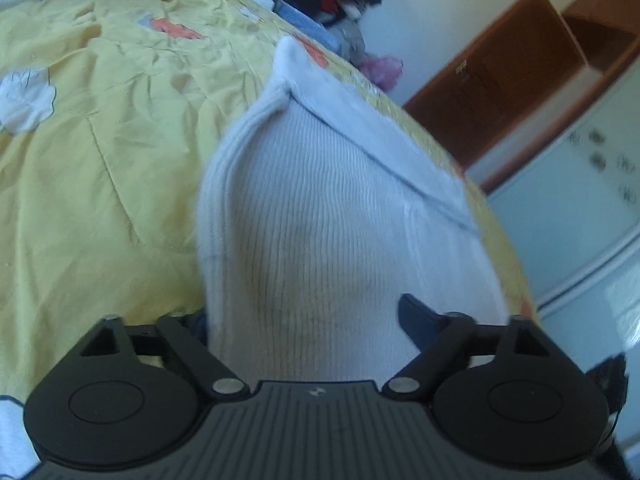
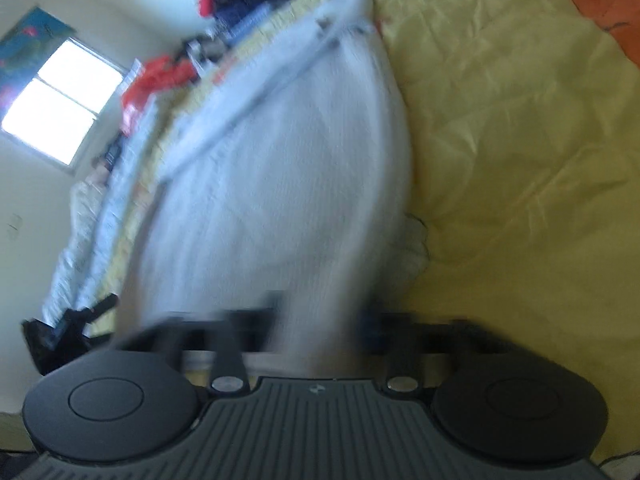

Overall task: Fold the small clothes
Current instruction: 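Grasp the cardigan hem with both grippers and lift it toward the collar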

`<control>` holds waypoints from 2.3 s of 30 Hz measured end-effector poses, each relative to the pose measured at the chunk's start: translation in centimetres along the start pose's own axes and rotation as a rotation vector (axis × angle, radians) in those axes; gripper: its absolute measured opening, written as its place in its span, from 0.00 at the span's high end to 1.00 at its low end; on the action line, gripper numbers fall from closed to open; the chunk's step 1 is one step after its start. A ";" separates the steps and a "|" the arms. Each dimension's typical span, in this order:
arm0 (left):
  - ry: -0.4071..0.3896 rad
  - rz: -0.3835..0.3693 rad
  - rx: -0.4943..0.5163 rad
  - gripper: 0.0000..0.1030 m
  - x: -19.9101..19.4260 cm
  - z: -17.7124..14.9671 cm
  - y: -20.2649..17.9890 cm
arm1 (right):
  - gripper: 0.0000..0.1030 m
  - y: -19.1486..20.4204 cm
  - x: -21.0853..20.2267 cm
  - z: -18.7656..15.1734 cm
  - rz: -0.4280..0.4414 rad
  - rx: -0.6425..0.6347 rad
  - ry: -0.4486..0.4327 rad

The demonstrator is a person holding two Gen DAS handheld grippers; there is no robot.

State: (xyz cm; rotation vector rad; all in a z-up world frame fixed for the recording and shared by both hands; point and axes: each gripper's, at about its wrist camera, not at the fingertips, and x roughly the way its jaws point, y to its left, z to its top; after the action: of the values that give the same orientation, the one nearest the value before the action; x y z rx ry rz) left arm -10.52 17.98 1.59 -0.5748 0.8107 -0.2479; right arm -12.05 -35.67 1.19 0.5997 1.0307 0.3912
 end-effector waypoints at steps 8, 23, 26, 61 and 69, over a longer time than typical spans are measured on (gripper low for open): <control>0.026 0.035 0.015 0.92 -1.2 0.2 -0.5 | 0.88 0.9 -1.5 0.5 0.016 -0.075 -0.017; 0.101 0.024 -0.072 0.89 -1.7 -0.7 2.7 | 0.44 -0.9 -2.7 -0.3 0.034 -0.071 -0.004; 0.099 -0.035 -0.112 0.60 -1.7 -1.0 3.0 | 0.34 -1.3 -3.1 -0.1 0.053 -0.026 -0.018; -0.191 -0.294 -0.091 0.93 3.6 20.0 -2.9 | 0.86 1.2 -1.0 18.5 0.514 0.074 -0.382; -0.194 -0.178 -0.057 0.93 14.4 29.5 -3.7 | 0.86 0.3 6.2 30.6 0.460 0.151 -0.410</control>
State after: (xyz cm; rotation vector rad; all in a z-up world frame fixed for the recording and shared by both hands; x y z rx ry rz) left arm 21.09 20.32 11.09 -0.7142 0.5808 -0.3278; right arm 17.87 -40.37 8.72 1.0123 0.5252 0.5672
